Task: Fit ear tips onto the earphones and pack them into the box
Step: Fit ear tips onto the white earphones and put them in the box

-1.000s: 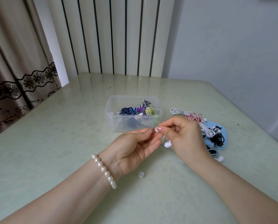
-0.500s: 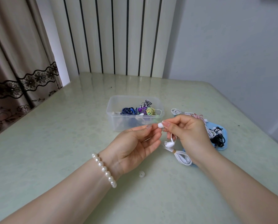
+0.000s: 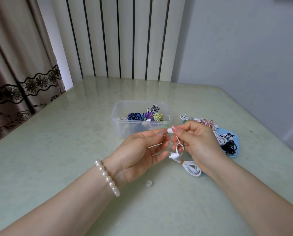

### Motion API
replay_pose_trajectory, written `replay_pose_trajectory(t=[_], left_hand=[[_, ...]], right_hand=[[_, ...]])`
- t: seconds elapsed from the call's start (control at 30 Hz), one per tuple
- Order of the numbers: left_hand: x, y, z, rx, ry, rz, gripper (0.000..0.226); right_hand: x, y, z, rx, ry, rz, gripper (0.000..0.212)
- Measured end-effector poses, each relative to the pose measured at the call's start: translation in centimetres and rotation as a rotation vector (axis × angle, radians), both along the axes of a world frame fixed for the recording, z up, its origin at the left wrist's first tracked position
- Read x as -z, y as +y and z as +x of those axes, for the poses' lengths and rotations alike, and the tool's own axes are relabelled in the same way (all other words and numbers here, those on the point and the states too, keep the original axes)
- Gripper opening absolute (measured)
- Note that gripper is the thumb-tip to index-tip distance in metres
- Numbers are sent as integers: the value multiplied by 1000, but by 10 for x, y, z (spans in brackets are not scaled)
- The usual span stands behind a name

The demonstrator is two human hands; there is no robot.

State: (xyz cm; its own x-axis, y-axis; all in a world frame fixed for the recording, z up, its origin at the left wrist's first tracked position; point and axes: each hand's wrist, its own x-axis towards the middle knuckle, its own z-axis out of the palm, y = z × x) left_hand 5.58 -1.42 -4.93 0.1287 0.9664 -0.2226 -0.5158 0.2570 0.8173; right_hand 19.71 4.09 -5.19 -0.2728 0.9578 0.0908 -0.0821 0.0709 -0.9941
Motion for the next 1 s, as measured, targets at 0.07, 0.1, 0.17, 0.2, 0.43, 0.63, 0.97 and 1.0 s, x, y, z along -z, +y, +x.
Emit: replay_pose_trajectory(t=[0.07,0.1,0.17,0.2,0.43,0.63,0.97,1.0], left_hand=[[0,0,0,-31,75,21,26],[1,-1,1,-39,124,32,24],[1,-2,3,-18,186,43,26],[2,-3,5,0,193,44,30],[7,-5,9,-41,238,103,18],[7,-1,3,-96,229,67,6],[6,3,-6,-120,268,41,11],[5,2,-6,-93,277,51,11]], right_hand=[[-4,-1,0,-19,54,-53,10],[-6,-2,-1,-22,85,-78,11],[-8,-4,-2,-17,140,-116,12],[-9,-4,-2,-9,156,-122,12],[-7,-6,-2,86,36,-39,10],[-9,-5,1,26,-70,-5,11],[-5,-7,-1,-198,-212,114,18],[-4,-7,-2,-189,-208,132,19]])
